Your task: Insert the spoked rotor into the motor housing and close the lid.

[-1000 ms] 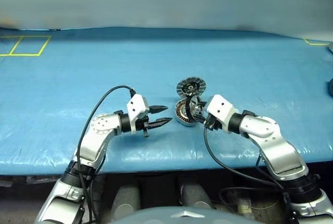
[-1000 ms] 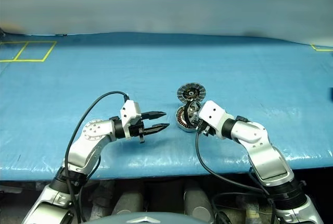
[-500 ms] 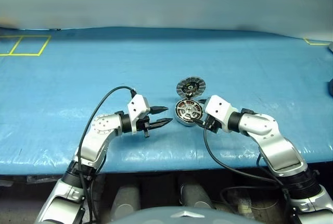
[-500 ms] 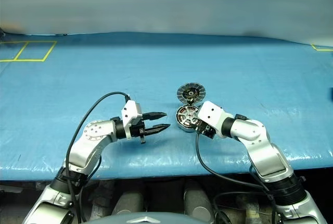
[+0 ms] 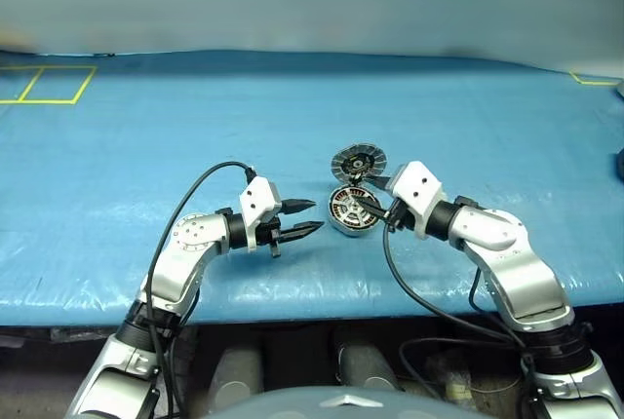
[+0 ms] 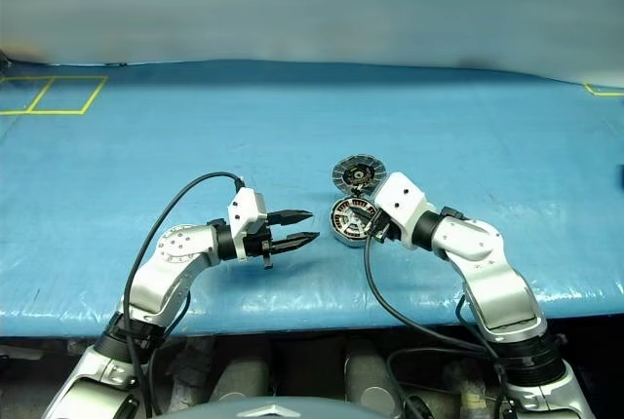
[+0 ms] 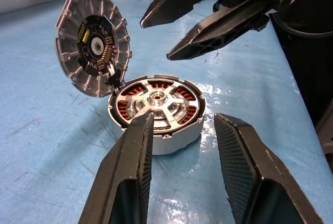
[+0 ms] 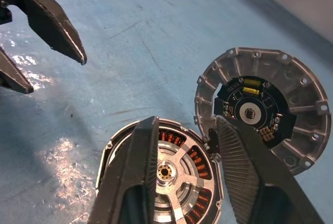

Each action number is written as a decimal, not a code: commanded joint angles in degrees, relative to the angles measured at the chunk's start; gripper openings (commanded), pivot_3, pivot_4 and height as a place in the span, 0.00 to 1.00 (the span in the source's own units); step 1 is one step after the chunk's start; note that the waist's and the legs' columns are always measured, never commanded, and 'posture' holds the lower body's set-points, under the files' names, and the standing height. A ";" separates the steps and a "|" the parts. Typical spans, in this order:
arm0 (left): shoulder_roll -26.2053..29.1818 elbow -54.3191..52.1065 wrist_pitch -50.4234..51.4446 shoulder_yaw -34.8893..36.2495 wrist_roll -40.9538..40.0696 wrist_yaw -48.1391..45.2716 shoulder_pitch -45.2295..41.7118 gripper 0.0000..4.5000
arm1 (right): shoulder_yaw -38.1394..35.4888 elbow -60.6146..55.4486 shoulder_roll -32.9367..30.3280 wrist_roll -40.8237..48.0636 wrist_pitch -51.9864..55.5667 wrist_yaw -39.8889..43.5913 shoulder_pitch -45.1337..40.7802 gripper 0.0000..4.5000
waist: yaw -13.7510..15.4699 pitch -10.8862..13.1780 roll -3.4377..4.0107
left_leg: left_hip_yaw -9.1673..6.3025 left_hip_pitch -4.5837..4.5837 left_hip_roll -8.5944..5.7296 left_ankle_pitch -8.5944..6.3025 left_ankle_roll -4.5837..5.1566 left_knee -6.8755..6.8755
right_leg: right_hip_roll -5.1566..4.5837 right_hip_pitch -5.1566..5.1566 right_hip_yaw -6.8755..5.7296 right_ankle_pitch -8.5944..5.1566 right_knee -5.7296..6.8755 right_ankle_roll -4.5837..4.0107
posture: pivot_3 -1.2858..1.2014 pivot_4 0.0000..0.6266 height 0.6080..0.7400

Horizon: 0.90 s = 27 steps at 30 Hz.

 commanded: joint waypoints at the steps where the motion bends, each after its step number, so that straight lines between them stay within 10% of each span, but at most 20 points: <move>1: -0.46 -2.15 -0.33 0.55 -0.90 0.49 0.26 0.44 | 0.01 0.70 2.44 -0.21 -1.46 -2.94 1.28 0.18 | 0.00 0.00 0.00 | 0.01 0.00 -0.01 0.00 0.00 0.00 | -0.01 -0.01 0.01 0.00 0.00 0.00 | 0.52 0.24 1.00; 4: -0.40 -2.07 -0.39 0.49 -0.80 0.67 0.33 0.44 | 0.66 2.57 5.34 -0.55 -2.16 -5.16 1.57 0.01 | -0.10 0.00 0.01 | 0.03 0.00 -0.01 0.00 0.00 0.00 | -0.01 -0.02 0.02 0.00 0.01 -0.01 | 0.52 0.24 1.00; 20: -0.21 -1.11 -0.70 0.86 -0.63 0.30 -0.73 0.44 | 8.34 14.31 6.09 -8.46 -0.98 -7.87 0.32 0.01 | -0.10 -0.04 -0.01 | 0.03 0.14 0.01 0.00 0.00 0.02 | 0.01 0.10 0.02 -0.02 0.01 -0.01 | 0.52 0.24 1.00; 27: -1.54 1.09 1.37 4.42 -2.46 3.31 -2.89 0.44 | 2.40 6.76 9.72 1.62 -1.91 -5.47 2.61 0.01 | -0.03 -0.11 -0.13 | 0.02 0.16 0.01 0.00 0.00 0.02 | 0.01 0.13 0.01 -0.04 0.01 0.00 | 0.52 0.24 1.00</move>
